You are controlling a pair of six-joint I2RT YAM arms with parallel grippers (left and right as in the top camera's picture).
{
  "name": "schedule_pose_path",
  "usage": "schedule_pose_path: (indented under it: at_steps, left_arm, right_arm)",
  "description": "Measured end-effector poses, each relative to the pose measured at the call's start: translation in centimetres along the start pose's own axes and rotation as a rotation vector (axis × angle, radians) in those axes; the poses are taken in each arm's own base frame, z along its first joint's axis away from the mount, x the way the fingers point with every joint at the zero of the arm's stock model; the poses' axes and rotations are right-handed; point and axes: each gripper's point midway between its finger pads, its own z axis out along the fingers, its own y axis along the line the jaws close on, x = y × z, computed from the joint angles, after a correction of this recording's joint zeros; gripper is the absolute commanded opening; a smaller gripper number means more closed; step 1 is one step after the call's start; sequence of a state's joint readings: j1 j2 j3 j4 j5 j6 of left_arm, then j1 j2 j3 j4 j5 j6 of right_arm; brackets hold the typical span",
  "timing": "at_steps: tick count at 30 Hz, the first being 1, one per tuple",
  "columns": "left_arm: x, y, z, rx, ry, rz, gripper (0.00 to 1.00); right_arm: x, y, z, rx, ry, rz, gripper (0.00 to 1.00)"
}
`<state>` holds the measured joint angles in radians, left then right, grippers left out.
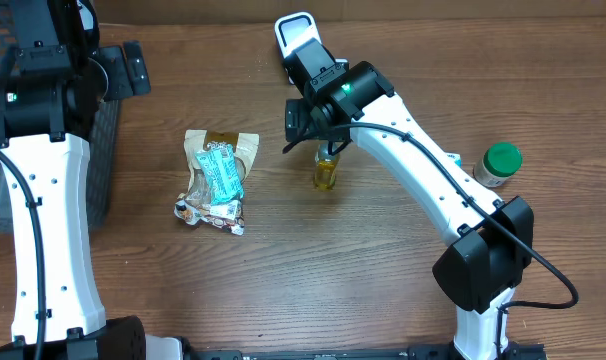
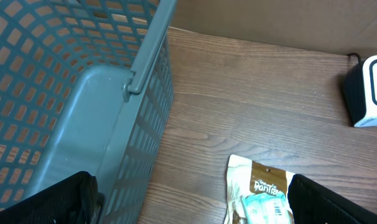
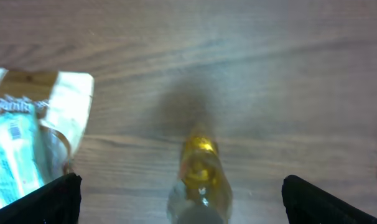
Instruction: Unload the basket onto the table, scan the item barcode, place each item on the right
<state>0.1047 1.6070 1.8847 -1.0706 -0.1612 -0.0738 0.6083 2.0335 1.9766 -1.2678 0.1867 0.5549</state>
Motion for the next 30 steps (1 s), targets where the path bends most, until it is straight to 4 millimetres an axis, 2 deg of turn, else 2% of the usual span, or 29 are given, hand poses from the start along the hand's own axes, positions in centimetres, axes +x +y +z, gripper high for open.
schedule_pose_path:
  at_steps: [2, 7, 12, 13, 14, 15, 20, 30]
  left_arm:
    - [0.0, 0.0, 0.0, 0.0, 0.0, 0.0, 0.99]
    - [0.0, 0.0, 0.0, 0.0, 0.001, 0.0, 0.99]
    - [0.0, 0.0, 0.0, 0.0, 0.001, 0.0, 0.99]
    - [0.0, 0.0, 0.0, 0.0, 0.0, 0.0, 0.99]
    - [0.0, 0.0, 0.0, 0.0, 0.0, 0.0, 1.0]
    - [0.0, 0.0, 0.0, 0.0, 0.0, 0.0, 0.99]
    - [0.0, 0.0, 0.0, 0.0, 0.0, 0.0, 1.0]
    - [0.0, 0.0, 0.0, 0.0, 0.0, 0.0, 1.0]
  right_arm:
    - [0.3, -0.3, 0.0, 0.008, 0.017, 0.029, 0.87]
    - [0.7, -0.2, 0.1, -0.018, 0.049, 0.104, 0.85]
    - [1.4, -0.1, 1.2, -0.021, 0.071, 0.148, 0.83]
    - [1.6, -0.1, 1.4, -0.019, 0.076, 0.159, 0.88]
    - [1.7, -0.1, 1.6, -0.018, 0.079, 0.168, 0.98]
    - [1.8, -0.1, 1.8, -0.017, 0.082, 0.175, 1.0]
    - [2.0, 0.0, 2.5, -0.023, 0.084, 0.194, 1.0]
    - [1.4, 0.4, 2.5, -0.041, 0.061, 0.203, 1.0]
